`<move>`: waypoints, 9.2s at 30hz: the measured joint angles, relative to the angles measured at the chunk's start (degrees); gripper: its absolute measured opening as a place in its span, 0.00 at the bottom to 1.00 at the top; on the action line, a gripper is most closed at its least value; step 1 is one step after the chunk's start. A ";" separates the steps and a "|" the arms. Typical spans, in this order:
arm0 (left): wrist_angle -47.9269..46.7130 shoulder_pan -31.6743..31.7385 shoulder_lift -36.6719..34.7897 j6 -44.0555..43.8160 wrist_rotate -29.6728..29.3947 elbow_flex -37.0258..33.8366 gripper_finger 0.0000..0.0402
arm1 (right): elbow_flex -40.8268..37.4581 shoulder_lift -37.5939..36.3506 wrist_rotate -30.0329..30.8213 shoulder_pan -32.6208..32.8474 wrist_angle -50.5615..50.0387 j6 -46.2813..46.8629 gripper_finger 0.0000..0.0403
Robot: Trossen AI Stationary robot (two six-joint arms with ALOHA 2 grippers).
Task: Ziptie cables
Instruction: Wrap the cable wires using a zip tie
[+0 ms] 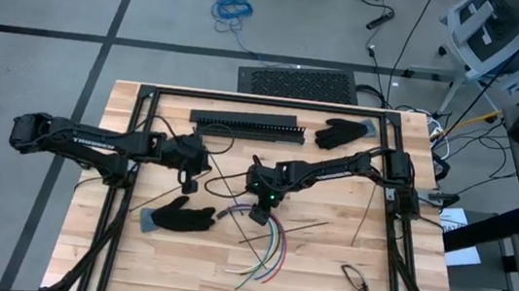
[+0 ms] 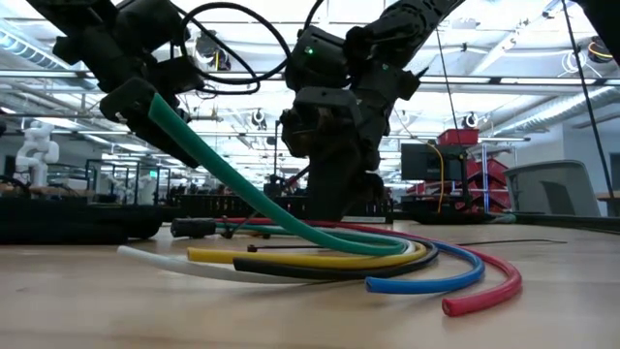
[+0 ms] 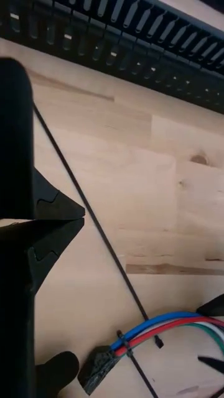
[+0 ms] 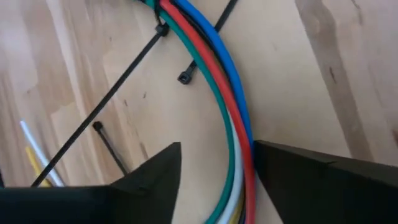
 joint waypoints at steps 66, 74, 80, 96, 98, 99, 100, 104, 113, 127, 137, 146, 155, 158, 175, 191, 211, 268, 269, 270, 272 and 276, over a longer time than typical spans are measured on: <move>-6.20 -8.14 24.04 43.50 19.76 17.37 0.34 | -34.89 -37.97 43.87 14.44 38.85 38.89 0.57; 2.18 -7.95 27.74 48.76 19.25 16.69 0.34 | -34.88 -34.91 43.38 16.45 43.26 39.15 0.57; 4.09 -6.26 31.06 51.34 18.34 16.59 0.34 | -34.88 -33.63 47.01 22.12 42.71 43.75 0.57; -0.01 -8.47 30.40 51.51 19.30 16.63 0.30 | -34.88 -33.54 52.80 25.52 42.48 46.99 0.57; 0.48 -8.48 30.40 52.28 19.30 16.63 0.28 | -34.88 -33.54 52.78 25.52 42.58 46.97 0.57; 0.39 -8.43 30.40 52.57 19.22 16.63 0.27 | -34.88 -33.54 52.78 25.52 42.67 46.97 0.57; 0.37 -8.25 30.40 52.63 19.02 16.63 0.26 | -34.88 -33.54 52.78 25.52 42.90 46.95 0.57; 1.57 -7.62 30.40 52.96 18.84 16.63 0.25 | -34.88 -33.54 52.78 25.52 43.26 46.90 0.57; 2.00 -6.82 30.97 54.27 21.38 16.63 0.25 | -34.88 -33.54 52.81 25.52 43.83 46.81 0.57; 2.20 -6.06 31.57 54.42 23.81 16.80 0.25 | -34.88 -33.54 52.87 25.48 43.81 46.49 0.57; 1.33 -5.60 32.63 54.03 24.16 17.94 0.25 | -34.88 -33.54 52.89 25.48 44.22 45.94 0.57; 0.67 -5.60 32.68 54.03 24.54 17.94 0.25 | -34.88 -33.54 52.96 25.46 45.19 44.85 0.57; 0.54 -5.64 34.56 54.05 25.27 17.94 0.25 | -34.88 -33.54 53.05 25.45 45.51 44.67 0.57; 1.75 -5.64 35.31 54.05 25.21 17.94 0.25 | -34.88 -33.54 53.73 25.46 45.63 44.66 0.57; 1.09 -4.00 35.30 54.05 23.67 17.94 0.25 | -34.88 -33.54 53.96 25.46 45.94 44.21 0.57; -0.56 -3.73 35.19 54.04 23.85 21.64 0.05 | -34.88 -33.54 53.96 25.43 46.01 44.21 0.57; -2.53 -3.91 34.84 45.09 23.89 21.68 0.23 | -34.88 -33.54 53.96 25.43 46.34 43.78 0.57; -2.95 -3.65 37.46 51.25 26.21 21.68 0.18 | -34.88 -33.54 53.92 25.41 46.69 43.36 0.57; -2.93 -3.65 37.46 51.25 26.23 21.68 0.18 | -34.88 -33.55 53.92 25.42 46.69 43.37 0.57; -2.93 -3.65 37.46 51.27 26.23 21.68 0.18 | -34.88 -33.54 53.92 25.43 46.69 43.36 0.57; -2.93 -3.65 37.46 51.36 26.24 21.68 0.18 | -34.88 -33.54 53.92 25.43 46.69 43.36 0.57; -2.83 -3.65 37.46 51.42 26.25 21.68 0.12 | -34.88 -33.55 53.92 25.43 46.74 43.36 0.57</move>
